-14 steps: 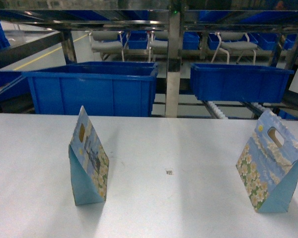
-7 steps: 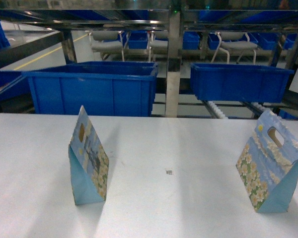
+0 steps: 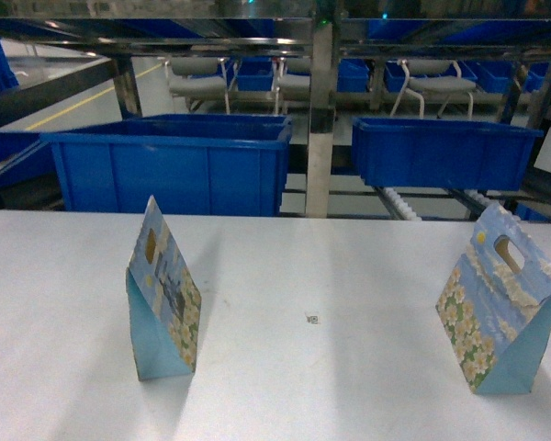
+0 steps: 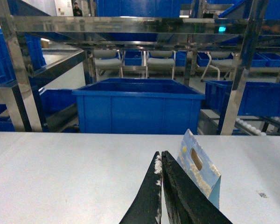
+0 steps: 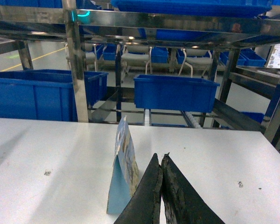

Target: Move flower gift bag to table near conveyor

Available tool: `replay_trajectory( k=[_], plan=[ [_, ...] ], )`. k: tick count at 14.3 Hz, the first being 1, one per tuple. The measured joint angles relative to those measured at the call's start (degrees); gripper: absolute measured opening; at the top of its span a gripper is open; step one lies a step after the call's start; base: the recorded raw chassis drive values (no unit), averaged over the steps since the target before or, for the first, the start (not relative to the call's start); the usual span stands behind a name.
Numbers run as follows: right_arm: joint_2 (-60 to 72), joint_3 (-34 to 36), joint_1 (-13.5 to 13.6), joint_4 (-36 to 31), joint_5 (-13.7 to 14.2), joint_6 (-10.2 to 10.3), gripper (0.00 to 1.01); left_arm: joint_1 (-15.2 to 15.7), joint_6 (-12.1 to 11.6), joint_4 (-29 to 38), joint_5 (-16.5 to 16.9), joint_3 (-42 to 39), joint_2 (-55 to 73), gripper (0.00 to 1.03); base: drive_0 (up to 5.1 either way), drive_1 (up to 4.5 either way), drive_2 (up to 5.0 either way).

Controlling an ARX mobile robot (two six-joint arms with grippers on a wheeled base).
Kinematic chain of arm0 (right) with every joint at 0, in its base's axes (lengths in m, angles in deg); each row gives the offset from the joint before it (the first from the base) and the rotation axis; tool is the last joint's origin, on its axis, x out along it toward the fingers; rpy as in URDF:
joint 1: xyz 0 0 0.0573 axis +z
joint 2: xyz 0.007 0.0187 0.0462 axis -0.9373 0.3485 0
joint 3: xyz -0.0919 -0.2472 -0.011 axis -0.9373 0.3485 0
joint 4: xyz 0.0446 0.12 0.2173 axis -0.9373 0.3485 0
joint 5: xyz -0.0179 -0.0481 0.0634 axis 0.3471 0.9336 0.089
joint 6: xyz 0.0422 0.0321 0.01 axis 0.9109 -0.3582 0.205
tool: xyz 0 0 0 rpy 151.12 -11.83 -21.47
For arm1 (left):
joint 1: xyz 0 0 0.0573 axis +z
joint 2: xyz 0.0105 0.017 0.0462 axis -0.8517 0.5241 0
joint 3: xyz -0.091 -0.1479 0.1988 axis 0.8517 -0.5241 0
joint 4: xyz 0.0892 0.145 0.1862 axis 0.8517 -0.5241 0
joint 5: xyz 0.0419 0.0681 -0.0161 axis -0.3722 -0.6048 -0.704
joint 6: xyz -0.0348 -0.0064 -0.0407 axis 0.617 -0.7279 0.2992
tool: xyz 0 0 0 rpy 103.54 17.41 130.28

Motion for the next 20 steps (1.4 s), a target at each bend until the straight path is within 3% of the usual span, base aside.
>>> replay_trajectory(
  k=[4,12,13,20],
  plan=[
    [0.00,0.00,0.00,0.26,-0.02,0.00,0.02,0.00,0.00,-9.38,0.04,0.00,-9.51,0.02,0.0,0.00,0.0],
    [0.00,0.00,0.00,0.26,0.00,0.00,0.02,0.00,0.00,-21.09,0.04,0.00,-20.85,0.02,0.0,0.00,0.0],
    [0.00,0.00,0.00,0.26,0.00,0.00,0.02,0.00,-0.02,-29.33,0.09,0.02,-26.10,0.02,0.0,0.00,0.0],
    [0.00,0.00,0.00,0.26,-0.02,0.00,0.02,0.00,-0.02,-30.03,0.02,0.00,-29.62,0.02,0.0,0.00,0.0]
  ],
)
